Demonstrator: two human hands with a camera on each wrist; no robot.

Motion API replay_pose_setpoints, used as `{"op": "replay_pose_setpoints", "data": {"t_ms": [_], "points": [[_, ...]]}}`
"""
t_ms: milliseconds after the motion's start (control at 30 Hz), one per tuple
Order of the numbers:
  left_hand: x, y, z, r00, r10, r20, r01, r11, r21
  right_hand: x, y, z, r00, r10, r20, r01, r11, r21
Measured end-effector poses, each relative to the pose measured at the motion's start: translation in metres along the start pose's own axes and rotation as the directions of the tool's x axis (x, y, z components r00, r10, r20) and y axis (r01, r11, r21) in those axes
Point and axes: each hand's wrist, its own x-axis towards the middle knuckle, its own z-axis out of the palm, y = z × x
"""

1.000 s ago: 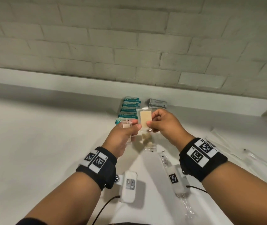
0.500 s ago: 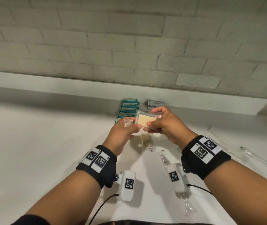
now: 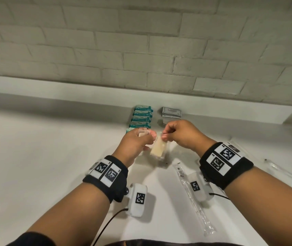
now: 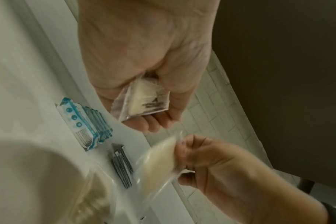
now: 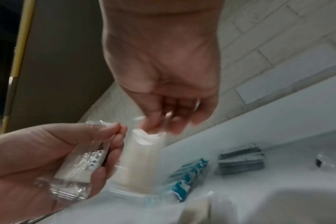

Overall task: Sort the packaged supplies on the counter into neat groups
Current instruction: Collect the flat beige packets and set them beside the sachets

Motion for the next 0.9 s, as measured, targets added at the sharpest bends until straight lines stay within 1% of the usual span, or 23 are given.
{"op": "replay_pose_setpoints", "data": {"t_ms": [33,67,100,167,233,300,367,433,500,533,567,600,633,667,733,800,900], "points": [[0.001,-0.002,-0.001,0.999,-0.042,-0.032,0.041,0.999,-0.033,0.004,0.005,-0.001,0.998,0.028,-0.053,-0.036,0.99,-0.138],[0.001,-0.003,-0.003,0.994,-0.098,-0.04,0.093,0.99,-0.104,0.008,0.009,-0.003,0.995,0.052,-0.086,-0.071,0.969,-0.235],[0.001,-0.004,-0.005,0.987,-0.157,-0.02,0.15,0.97,-0.192,0.011,0.014,-0.004,0.994,0.072,-0.087,-0.094,0.956,-0.279],[0.003,-0.007,-0.01,0.969,-0.243,0.04,0.243,0.919,-0.312,0.019,0.022,-0.004,0.994,0.101,-0.038,-0.108,0.938,-0.331],[0.006,-0.013,-0.017,0.952,-0.294,0.081,0.302,0.877,-0.373,0.028,0.024,0.0,0.994,0.113,0.012,-0.1,0.923,-0.372],[0.009,-0.019,-0.022,0.936,-0.335,0.111,0.348,0.821,-0.452,0.037,0.021,0.006,0.992,0.114,0.051,-0.086,0.922,-0.377],[0.009,-0.019,-0.025,0.925,-0.366,0.106,0.368,0.783,-0.502,0.046,0.018,0.014,0.99,0.107,0.092,-0.063,0.917,-0.393],[0.009,-0.016,-0.024,0.923,-0.377,0.074,0.36,0.785,-0.504,0.053,0.021,0.02,0.986,0.121,0.114,-0.064,0.91,-0.41],[0.012,-0.018,-0.024,0.939,-0.342,0.036,0.319,0.826,-0.464,0.058,0.026,0.025,0.986,0.15,0.069,-0.108,0.902,-0.417],[0.013,-0.021,-0.025,0.948,-0.318,0.017,0.297,0.863,-0.41,0.06,0.028,0.025,0.988,0.151,0.029,-0.126,0.903,-0.411],[0.015,-0.023,-0.025,0.955,-0.296,-0.001,0.278,0.897,-0.343,0.06,0.028,0.025,0.989,0.146,-0.007,-0.138,0.915,-0.378],[0.016,-0.025,-0.026,0.959,-0.282,-0.028,0.264,0.923,-0.281,0.059,0.027,0.025,0.99,0.139,-0.022,-0.139,0.941,-0.309],[0.018,-0.027,-0.025,0.961,-0.273,-0.055,0.251,0.936,-0.247,0.057,0.024,0.024,0.992,0.129,-0.012,-0.129,0.968,-0.214],[0.019,-0.029,-0.024,0.962,-0.263,-0.073,0.241,0.944,-0.225,0.052,0.019,0.023,0.993,0.116,0.019,-0.114,0.988,-0.106],[0.021,-0.03,-0.018,0.968,-0.237,-0.077,0.218,0.955,-0.199,0.042,0.009,0.021,0.988,0.116,0.101,-0.125,0.988,0.095],[0.022,-0.03,-0.011,0.977,-0.204,-0.064,0.19,0.965,-0.179,0.036,0.004,0.021,0.985,0.096,0.142,-0.123,0.973,0.194],[0.023,-0.028,-0.004,0.984,-0.173,-0.046,0.163,0.971,-0.176,0.033,0.006,0.022,0.987,0.083,0.14,-0.12,0.953,0.279]]}}
